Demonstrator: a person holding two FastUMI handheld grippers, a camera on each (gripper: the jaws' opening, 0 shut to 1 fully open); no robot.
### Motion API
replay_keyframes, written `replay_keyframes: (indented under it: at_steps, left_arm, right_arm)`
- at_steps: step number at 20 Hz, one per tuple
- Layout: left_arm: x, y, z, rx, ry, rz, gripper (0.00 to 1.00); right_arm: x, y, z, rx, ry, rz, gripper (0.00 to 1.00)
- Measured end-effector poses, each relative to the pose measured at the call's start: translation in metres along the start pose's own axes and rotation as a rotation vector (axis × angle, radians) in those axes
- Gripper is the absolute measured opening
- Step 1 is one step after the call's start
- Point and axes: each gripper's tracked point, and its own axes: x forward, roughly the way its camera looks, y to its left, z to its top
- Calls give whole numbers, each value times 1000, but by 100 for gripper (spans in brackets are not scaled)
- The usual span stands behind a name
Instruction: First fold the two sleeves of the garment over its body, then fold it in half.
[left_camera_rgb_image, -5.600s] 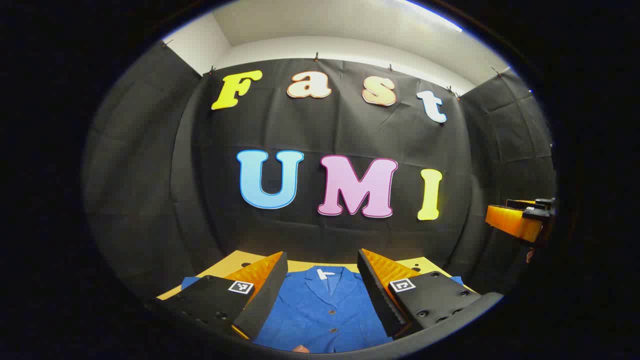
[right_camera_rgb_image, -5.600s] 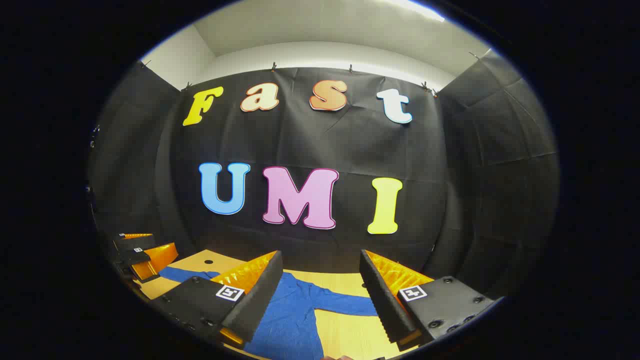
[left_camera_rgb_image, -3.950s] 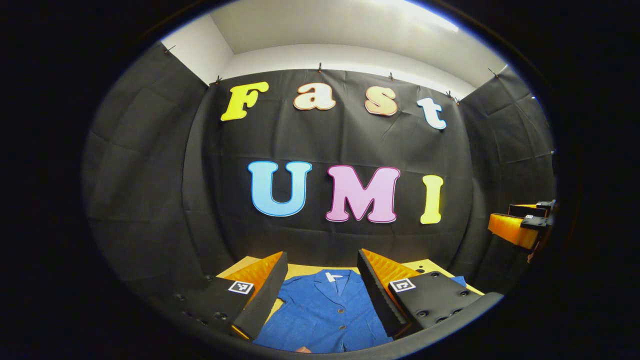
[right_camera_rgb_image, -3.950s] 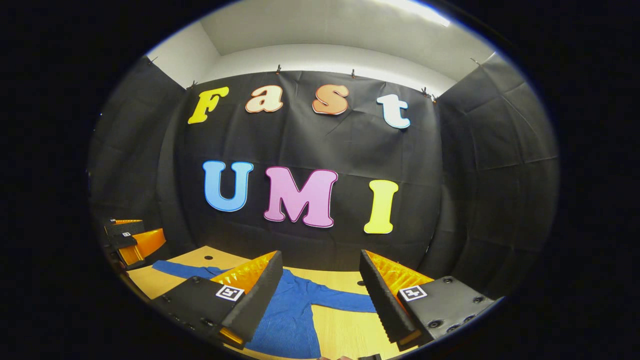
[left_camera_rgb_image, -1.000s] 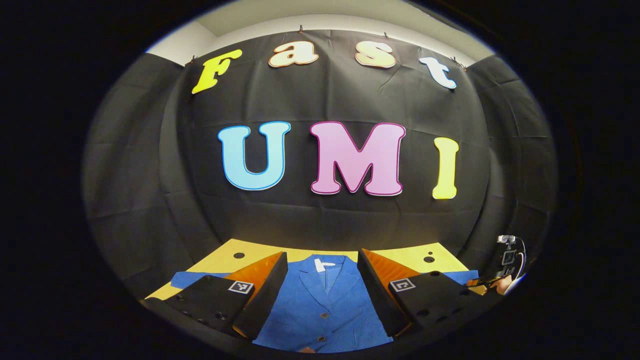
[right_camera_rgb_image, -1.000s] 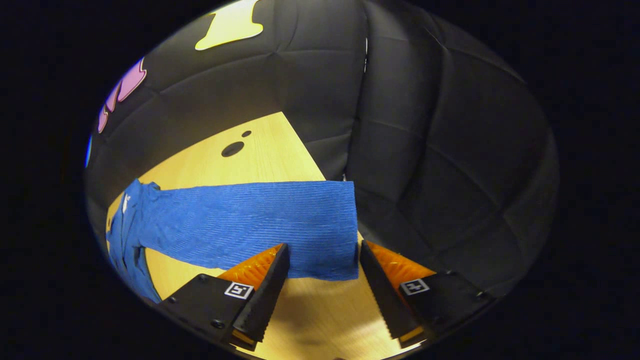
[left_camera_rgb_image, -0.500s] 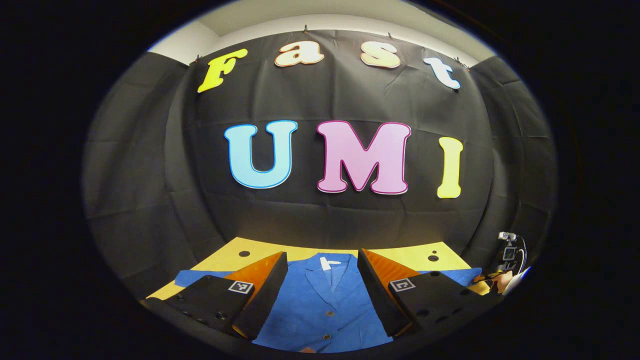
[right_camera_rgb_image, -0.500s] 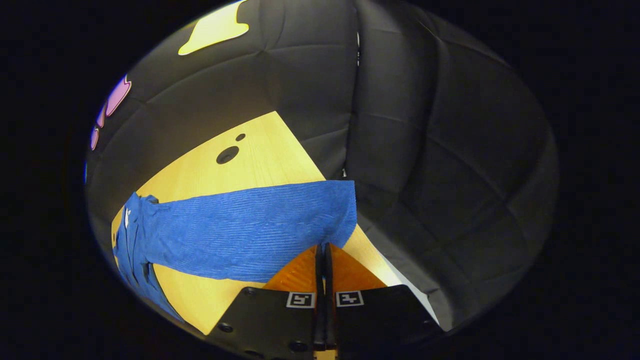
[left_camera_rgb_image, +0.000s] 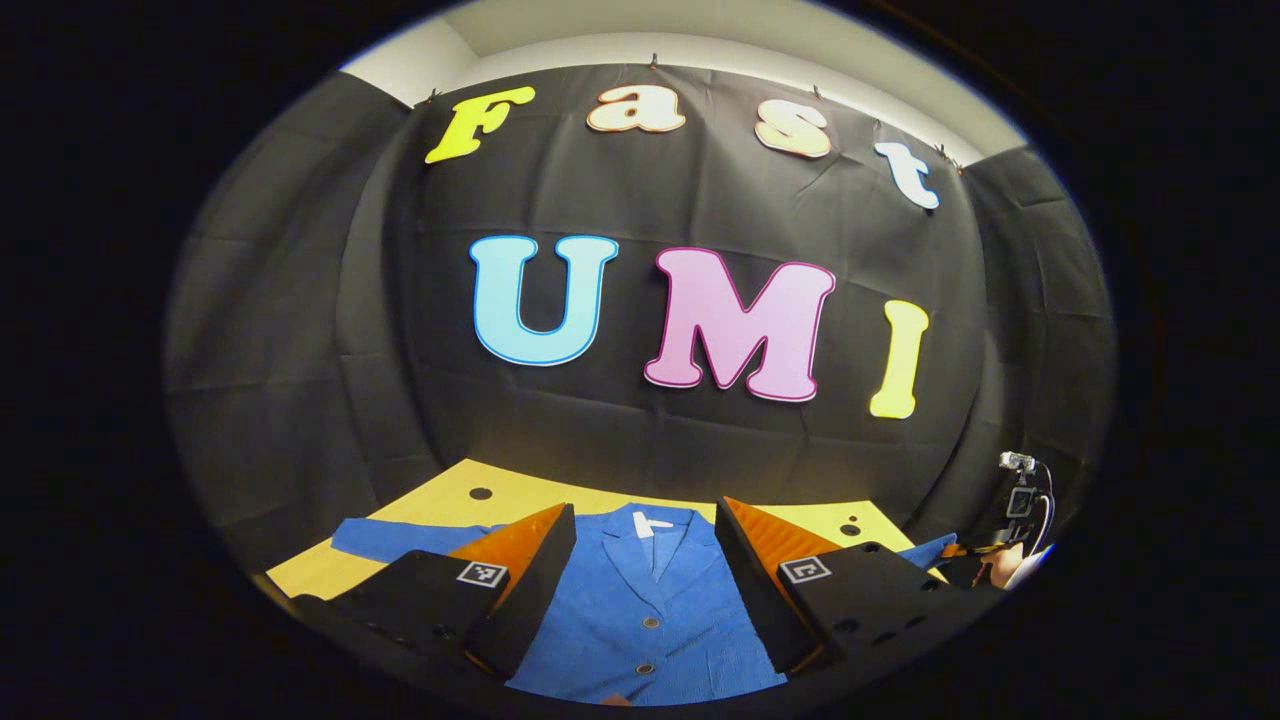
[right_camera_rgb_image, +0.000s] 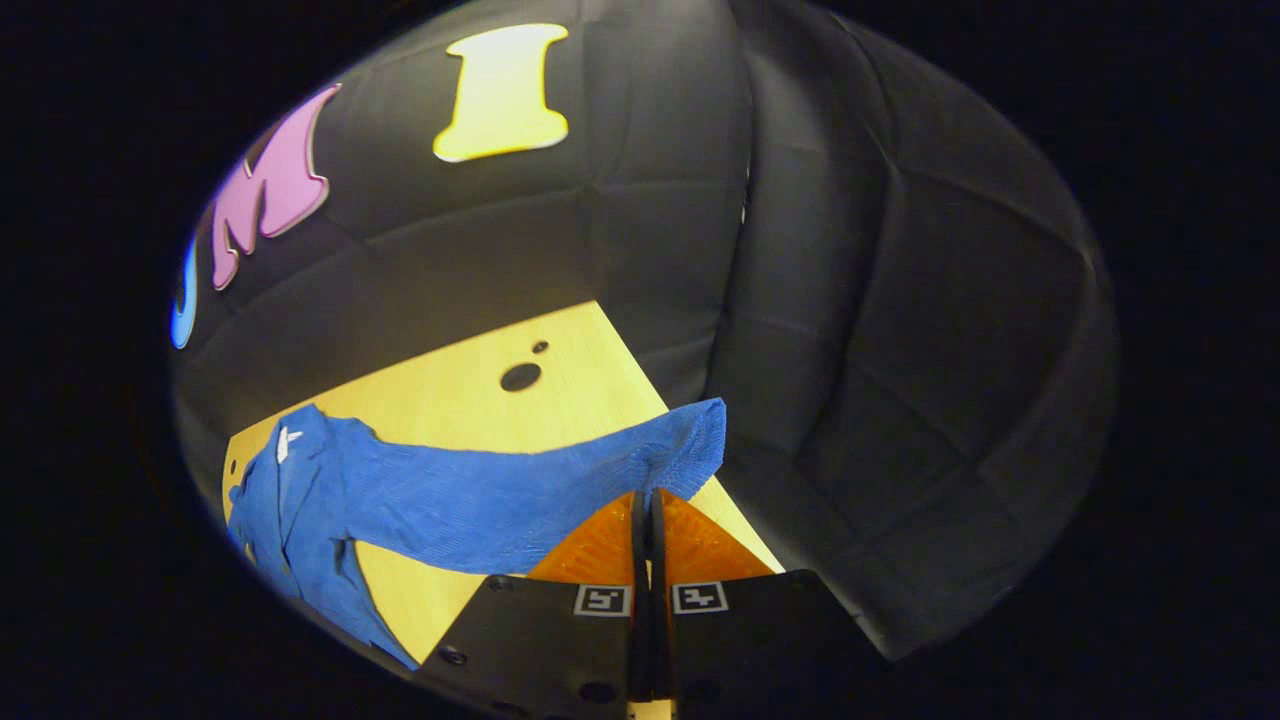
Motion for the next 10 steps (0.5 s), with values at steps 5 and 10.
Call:
replay_keyframes:
  at_steps: [5,10]
  left_arm:
    - [-23,58,15,7,-51,-32,81]
    - [-40,149,2,-58,-33,69,81]
  right_arm:
    - [-57,74,30,-74,-72,43,1]
    - [-112,207,71,-203,-168,144,1]
